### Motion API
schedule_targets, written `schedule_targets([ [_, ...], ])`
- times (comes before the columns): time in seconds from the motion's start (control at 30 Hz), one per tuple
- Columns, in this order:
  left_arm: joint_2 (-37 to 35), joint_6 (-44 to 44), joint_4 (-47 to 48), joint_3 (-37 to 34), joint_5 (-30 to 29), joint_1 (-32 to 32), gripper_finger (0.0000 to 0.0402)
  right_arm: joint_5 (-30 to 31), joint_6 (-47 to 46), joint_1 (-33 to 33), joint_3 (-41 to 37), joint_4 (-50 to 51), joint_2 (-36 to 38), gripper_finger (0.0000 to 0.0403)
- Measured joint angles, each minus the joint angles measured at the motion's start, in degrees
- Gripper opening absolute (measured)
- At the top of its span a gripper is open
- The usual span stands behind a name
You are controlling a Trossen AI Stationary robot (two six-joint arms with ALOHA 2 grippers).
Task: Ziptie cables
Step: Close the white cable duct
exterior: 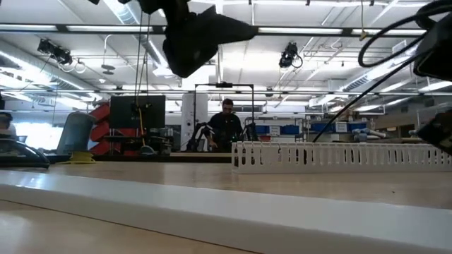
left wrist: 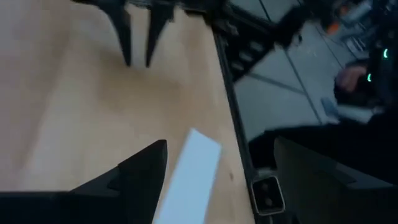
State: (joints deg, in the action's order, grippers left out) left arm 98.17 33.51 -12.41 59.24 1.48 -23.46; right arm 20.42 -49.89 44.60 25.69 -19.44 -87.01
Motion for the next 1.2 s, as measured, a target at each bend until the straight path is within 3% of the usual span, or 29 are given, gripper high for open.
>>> schedule_targets([
  [0.23,8.77,-6.87,12.81,10.21,0.72,-3.40,0.0253,0.44,-2.89,0.79,0.07,-12.97,-9.52,0.0095],
  [0.37,12.84,-10.74,24.30,16.15,1.31,-3.67,0.0248,1.33,-3.23,1.54,0.13,-17.26,-10.98,0.0094],
  [0.5,15.88,-14.17,27.83,19.36,1.45,-3.65,0.0248,2.34,-2.75,2.56,0.61,-18.39,-11.11,0.0090],
  [0.93,20.47,-15.14,30.02,19.93,1.69,-5.05,0.0248,3.66,-4.11,3.08,0.96,-17.81,-11.27,0.0088],
  [1.2,20.50,-17.50,34.14,19.99,-4.13,-5.86,0.0249,4.15,-4.09,3.15,0.96,-17.87,-11.27,0.0088],
])
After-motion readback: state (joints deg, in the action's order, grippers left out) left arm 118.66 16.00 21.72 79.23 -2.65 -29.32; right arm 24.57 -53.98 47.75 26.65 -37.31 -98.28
